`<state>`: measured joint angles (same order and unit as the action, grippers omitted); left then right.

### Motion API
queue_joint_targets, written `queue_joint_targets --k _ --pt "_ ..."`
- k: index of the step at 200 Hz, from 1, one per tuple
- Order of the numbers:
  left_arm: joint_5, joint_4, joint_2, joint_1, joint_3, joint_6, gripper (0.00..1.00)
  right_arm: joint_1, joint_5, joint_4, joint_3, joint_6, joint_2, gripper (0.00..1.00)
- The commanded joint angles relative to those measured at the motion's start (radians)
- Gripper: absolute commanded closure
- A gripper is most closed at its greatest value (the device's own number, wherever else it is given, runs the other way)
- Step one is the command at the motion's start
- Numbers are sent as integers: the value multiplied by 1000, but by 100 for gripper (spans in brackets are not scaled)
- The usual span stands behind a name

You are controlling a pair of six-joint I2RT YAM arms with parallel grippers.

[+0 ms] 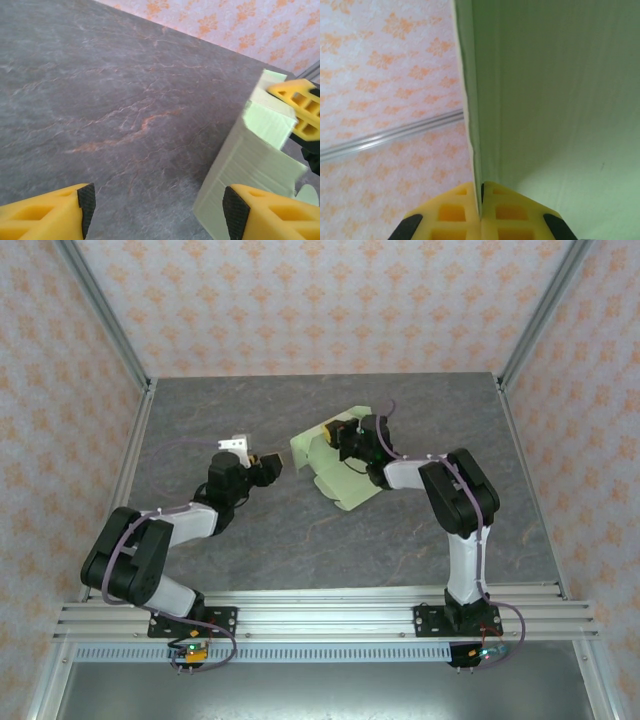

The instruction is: Fold the paper box

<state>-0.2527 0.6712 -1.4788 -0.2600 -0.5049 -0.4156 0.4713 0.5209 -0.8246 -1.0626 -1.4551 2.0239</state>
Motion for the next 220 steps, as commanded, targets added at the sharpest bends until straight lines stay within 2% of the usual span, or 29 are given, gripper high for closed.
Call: queue_joint_targets --k 1,26,47,56,71,98,163,187,220 --pt "29 31 -1 19 20 -20 29 8 39 -247 63 -12 -41 100" --pt "-122 48 -80 19 -40 51 28 13 51 -338 102 0 -35 100" --pt "-284 222 -167 15 -48 29 27 16 58 -420 123 10 -17 100" --pt "-310 324 -192 -1 -33 52 27 17 62 -458 128 13 -6 100" --pt "-244 380 -186 -58 -3 149 26 18 70 -504 140 27 13 100" --pt "-191 204 -146 -115 -28 262 26 18 67 -528 163 45 38 100" --pt "-86 100 -108 -117 -29 333 30 20 74 -543 179 85 103 100" --pt "-56 73 -47 -120 -1 395 38 21 73 -542 188 91 110 100" --pt "10 17 4 -125 6 494 38 21 74 -533 191 96 117 100"
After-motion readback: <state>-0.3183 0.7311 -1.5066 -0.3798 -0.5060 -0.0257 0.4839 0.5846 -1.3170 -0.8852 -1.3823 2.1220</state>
